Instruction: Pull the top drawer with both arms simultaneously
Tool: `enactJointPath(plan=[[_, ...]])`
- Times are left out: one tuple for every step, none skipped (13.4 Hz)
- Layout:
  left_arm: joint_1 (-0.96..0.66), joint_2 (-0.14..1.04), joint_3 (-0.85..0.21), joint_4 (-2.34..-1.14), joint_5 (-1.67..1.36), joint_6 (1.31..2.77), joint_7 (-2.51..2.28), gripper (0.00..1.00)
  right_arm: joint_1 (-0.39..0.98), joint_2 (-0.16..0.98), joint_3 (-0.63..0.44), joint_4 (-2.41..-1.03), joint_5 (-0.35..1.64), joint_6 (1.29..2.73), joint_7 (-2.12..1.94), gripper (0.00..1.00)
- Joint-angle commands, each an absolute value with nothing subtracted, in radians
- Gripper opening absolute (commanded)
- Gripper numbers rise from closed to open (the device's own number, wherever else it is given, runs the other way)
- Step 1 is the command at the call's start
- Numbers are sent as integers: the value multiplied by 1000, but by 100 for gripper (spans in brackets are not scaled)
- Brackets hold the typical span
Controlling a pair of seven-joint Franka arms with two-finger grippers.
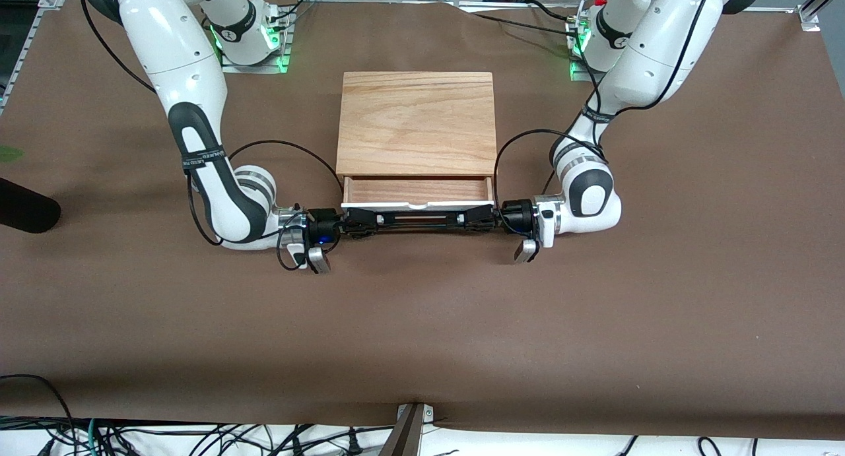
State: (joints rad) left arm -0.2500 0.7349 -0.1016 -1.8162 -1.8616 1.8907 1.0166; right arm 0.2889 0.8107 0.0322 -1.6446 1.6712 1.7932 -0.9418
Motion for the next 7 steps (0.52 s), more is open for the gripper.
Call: enactJointPath(plan=[[-241,741,-52,-1802,-1810,1894,925,0,227,824,32,-1528,1752,1799,-853,0],[-241,747,-51,-1787,-1809,1894,913,0,224,831,32,-1516,1752,1799,-853,0],[-241,749,-48,-1776,-1792,1894,899,0,221,839,32,-1503,1752,1799,-853,0],[-241,753,-45,-1766,-1783,1894,887,0,221,845,32,-1496,1753,1799,-853,0],[-241,755,-44,-1763,-1781,1894,885,0,221,848,32,-1491,1753,1799,-853,0],[-241,759,-43,-1761,-1779,1894,882,0,221,850,32,-1491,1753,1799,-848,0],[-241,764,-38,-1756,-1779,1894,881,0,221,850,32,-1488,1752,1799,-822,0]])
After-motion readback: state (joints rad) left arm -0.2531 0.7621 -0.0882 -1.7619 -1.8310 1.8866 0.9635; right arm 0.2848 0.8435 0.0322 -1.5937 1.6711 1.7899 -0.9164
